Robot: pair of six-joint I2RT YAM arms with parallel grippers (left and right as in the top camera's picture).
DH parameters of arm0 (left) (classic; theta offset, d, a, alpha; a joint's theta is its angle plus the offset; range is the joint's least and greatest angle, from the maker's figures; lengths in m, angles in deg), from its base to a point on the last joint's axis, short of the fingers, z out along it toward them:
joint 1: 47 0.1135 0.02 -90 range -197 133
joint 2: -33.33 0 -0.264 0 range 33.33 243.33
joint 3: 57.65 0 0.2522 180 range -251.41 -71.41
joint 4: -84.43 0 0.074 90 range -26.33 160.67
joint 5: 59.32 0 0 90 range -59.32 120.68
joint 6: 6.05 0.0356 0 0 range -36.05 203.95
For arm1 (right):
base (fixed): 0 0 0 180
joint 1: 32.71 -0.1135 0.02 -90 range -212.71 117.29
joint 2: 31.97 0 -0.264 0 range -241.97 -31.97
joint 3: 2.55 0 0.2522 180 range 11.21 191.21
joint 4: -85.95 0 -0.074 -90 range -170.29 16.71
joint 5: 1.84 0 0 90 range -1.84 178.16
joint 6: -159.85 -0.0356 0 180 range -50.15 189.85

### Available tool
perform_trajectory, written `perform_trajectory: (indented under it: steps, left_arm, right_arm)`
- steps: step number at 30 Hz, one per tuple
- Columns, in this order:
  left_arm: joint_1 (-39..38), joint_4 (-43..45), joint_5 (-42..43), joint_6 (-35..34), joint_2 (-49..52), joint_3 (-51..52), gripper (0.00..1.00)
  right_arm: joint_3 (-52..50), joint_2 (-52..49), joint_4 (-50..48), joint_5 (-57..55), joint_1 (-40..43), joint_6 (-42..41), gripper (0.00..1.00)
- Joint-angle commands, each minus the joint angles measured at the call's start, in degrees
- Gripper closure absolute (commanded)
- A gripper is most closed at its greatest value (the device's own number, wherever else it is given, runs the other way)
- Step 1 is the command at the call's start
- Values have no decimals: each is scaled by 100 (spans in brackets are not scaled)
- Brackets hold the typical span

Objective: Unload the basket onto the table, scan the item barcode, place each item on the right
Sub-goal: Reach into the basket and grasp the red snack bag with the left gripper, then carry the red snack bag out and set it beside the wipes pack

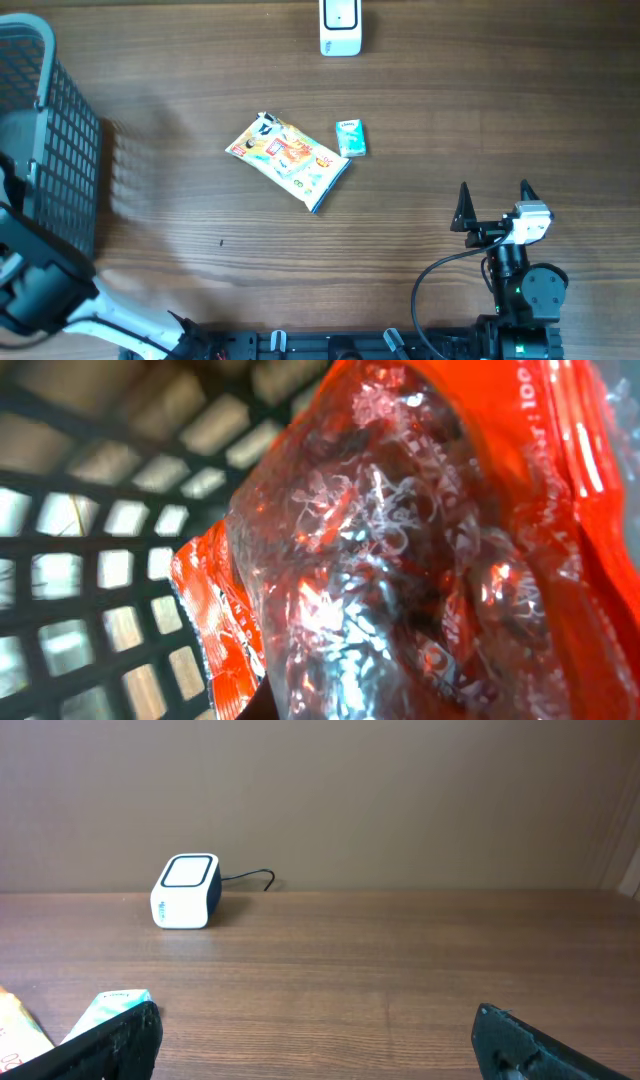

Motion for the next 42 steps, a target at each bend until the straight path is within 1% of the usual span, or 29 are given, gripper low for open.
perform_trajectory:
  steps: [1, 4, 7, 10, 12, 16, 18, 22, 24, 26, 28, 32, 33, 34, 35, 37, 40, 42]
  left_arm:
    - [-282, 83, 699, -120, -1261, -516, 96]
    - [-529, 326, 979, -122, -2133, -737, 96]
    - [-951, 754, 1176, -118, -3156, -800, 96]
    - [-1392, 918, 1596, -164, -3856, -798, 96]
    - [-1784, 892, 2109, -560, -4214, -798, 96]
    - [-2752, 284, 3720, -1421, -4433, -793, 96]
    - [-3285, -125, 4092, -1620, -4286, -774, 96]
    - [-4575, -1034, 4146, -1628, -3626, -623, 96]
    - [-5141, -1237, 4144, -1624, -3202, -474, 96]
    - [-5700, -1231, 4098, -1626, -2643, -267, 96]
    - [-6083, -1176, 3939, -1628, -2085, -144, 96]
    - [-6594, -1187, 2983, -1631, -763, -114, 95]
    - [-6653, -1178, 2944, -1641, -496, -114, 76]
    - [-6693, -1163, 2966, -1714, -243, -114, 47]
    - [-6730, -1163, 2999, -1823, 0, -114, 39]
    - [-6784, -1141, 3265, -1843, 380, -116, 36]
    - [-6787, -1056, 3880, -1840, 476, -133, 22]
    - [-6765, -1067, 4155, -1840, 374, -262, 17]
  right_arm:
    - [-4, 46, -9, -55, 28, -48, 0]
    - [-4, 46, -9, -55, 28, -46, 0]
    - [-7, 46, -9, -55, 28, -46, 1]
    - [-4, 46, -9, -55, 28, -46, 0]
    - [-4, 46, -9, -55, 28, -46, 0]
    - [-4, 46, -9, -55, 28, -46, 0]
    - [-4, 46, -9, -55, 28, -48, 0]
    - [-4, 46, -9, -55, 28, -46, 0]
    - [-7, 46, -9, -55, 28, -46, 0]
    - [-4, 46, -9, -55, 28, -46, 0]
    - [-4, 46, -9, -55, 28, -46, 0]
    - [-4, 46, -9, -55, 28, -46, 0]
    - [-4, 46, -9, -55, 28, -48, 0]
    - [-7, 46, -9, -55, 28, -48, 0]
    - [-7, 46, -9, -55, 28, -46, 0]
    - [-7, 46, -9, -55, 28, -46, 0]
    - [-4, 46, -9, -55, 28, -46, 0]
    - [-7, 46, -9, -55, 28, -46, 0]
